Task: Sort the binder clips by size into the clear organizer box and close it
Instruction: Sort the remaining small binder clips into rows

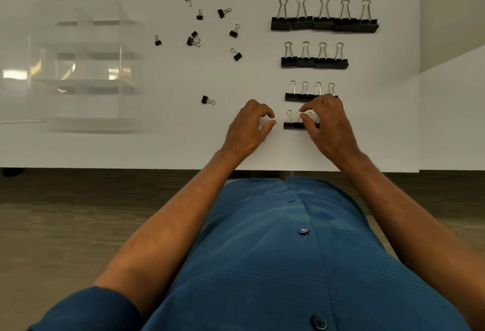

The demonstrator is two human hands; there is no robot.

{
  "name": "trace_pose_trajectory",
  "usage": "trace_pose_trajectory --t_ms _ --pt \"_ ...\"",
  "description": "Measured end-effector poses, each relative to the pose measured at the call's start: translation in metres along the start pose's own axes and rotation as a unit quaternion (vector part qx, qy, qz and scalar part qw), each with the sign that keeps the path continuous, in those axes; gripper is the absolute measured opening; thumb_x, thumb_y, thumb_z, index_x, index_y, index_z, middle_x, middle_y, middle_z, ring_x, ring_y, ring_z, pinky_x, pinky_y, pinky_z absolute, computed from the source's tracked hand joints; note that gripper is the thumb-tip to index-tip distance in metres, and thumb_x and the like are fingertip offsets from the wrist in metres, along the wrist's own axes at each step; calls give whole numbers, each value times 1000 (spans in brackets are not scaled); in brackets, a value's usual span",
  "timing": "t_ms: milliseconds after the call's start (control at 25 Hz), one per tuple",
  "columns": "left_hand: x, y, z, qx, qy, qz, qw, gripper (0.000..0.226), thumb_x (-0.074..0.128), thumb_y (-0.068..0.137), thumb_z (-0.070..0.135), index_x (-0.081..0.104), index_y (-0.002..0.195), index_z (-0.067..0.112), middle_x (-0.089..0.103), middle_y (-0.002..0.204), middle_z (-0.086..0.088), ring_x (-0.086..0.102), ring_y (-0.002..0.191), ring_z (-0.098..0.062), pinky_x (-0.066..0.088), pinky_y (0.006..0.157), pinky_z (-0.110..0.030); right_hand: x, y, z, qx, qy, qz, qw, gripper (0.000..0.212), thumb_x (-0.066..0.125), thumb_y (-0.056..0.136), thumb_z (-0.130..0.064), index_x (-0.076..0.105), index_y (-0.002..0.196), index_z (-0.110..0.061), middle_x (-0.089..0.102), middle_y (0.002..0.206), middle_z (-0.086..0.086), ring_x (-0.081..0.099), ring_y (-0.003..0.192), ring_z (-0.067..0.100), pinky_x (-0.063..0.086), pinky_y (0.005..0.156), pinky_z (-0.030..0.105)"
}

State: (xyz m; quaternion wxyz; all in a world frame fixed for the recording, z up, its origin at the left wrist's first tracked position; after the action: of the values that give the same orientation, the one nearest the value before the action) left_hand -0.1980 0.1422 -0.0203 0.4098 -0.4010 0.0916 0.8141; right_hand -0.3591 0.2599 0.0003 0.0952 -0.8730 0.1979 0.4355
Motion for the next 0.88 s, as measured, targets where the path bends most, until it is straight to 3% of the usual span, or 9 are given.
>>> trace_pose_trajectory --t_ms 160,440,640,880 --pt "-42 -7 -35 -30 -8 32 999 14 63 96 32 63 107 24 51 106 11 49 84 -4 38 70 -9 21 25 -34 -22 0 -10 1000 15 61 97 -15 66 111 -14 58 111 5 50 111 21 36 91 18" --pt "-109 -5 -100 -57 -7 77 995 13 63 96 28 65 106 20 54 102 6 50 82 -4 47 70 -19 64 65 -92 -42 24 -25 999 16 61 97 -12 67 112 -15 56 111 3 49 109 19 36 89 20" --pt "-140 12 -132 -71 0 79 994 14 63 96 28 65 107 20 53 104 6 52 83 -6 42 71 -14 93 85 -109 -15 61 -34 997 21 60 97 -13 64 117 -16 53 116 1 47 110 15 47 82 28" --pt "-169 43 -165 -82 7 85 993 17 63 94 29 63 109 22 56 111 3 54 101 -12 47 82 -25 121 112 -121 27 88 -40 995 31 62 95 -13 58 125 -17 49 125 1 47 115 17 53 89 37"
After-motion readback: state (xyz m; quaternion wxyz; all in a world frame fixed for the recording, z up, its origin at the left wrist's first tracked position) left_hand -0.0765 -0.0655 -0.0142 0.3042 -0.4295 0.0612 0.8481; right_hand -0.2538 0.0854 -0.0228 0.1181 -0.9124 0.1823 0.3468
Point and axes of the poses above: each hand's wrist, its own y-axis towards the middle knuckle, its own x-axis out of the palm, z = x × y, the point moved 7 cm from there along y, towards the middle knuckle
